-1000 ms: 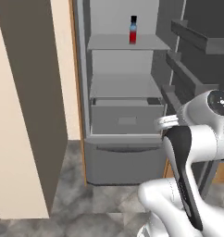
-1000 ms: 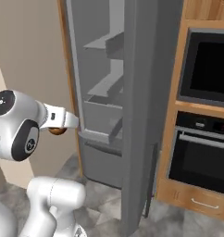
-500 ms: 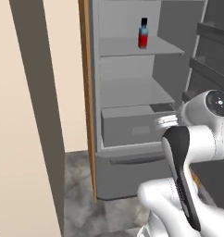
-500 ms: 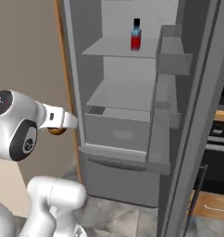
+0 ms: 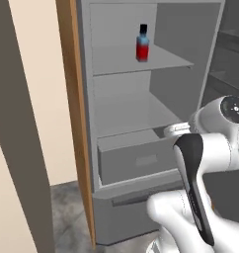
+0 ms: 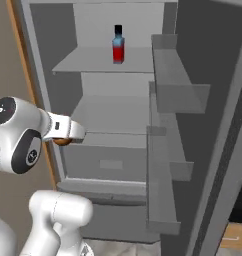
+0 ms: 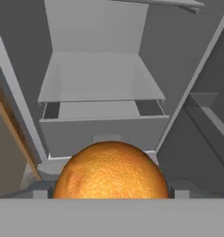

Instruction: Place the liquor on the top shelf of the fridge to keep it out of children's reach, and place the orange and mushroom on lower shelves for easy access.

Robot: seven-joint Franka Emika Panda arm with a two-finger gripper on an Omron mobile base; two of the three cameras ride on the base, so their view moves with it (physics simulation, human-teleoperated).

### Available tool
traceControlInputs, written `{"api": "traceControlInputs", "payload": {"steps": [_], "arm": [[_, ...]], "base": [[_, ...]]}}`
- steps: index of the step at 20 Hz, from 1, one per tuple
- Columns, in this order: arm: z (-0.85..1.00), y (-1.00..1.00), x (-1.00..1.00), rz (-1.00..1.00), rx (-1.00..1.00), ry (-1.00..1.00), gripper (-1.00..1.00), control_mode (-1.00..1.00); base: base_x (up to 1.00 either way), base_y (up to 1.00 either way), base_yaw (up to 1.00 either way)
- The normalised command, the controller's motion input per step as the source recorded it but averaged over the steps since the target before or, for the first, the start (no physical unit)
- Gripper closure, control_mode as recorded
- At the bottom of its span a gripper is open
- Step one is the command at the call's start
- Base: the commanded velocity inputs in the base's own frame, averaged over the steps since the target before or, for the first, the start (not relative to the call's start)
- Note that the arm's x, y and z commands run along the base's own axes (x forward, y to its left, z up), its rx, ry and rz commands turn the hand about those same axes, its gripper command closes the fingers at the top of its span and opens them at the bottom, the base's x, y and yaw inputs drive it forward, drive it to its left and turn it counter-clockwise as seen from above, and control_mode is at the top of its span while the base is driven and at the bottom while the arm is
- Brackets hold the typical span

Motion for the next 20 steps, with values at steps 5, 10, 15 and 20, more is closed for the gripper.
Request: {"api": "traceControlInputs", "payload": {"steps": [5,10,15,20], "arm": [[0.00,0.00,0.00,0.00,0.00,0.00,1.00,1.00],[0.00,0.00,0.00,0.00,0.00,0.00,1.00,1.00],[-0.33,-0.02,0.72,-0.01,0.00,0.00,1.00,-1.00],[-0.50,-0.19,0.73,0.00,0.01,0.00,1.00,-1.00]], "base": [[0.59,0.00,-0.24],[0.59,-0.01,-0.12],[0.00,0.00,0.00],[0.00,0.00,0.00]]}}
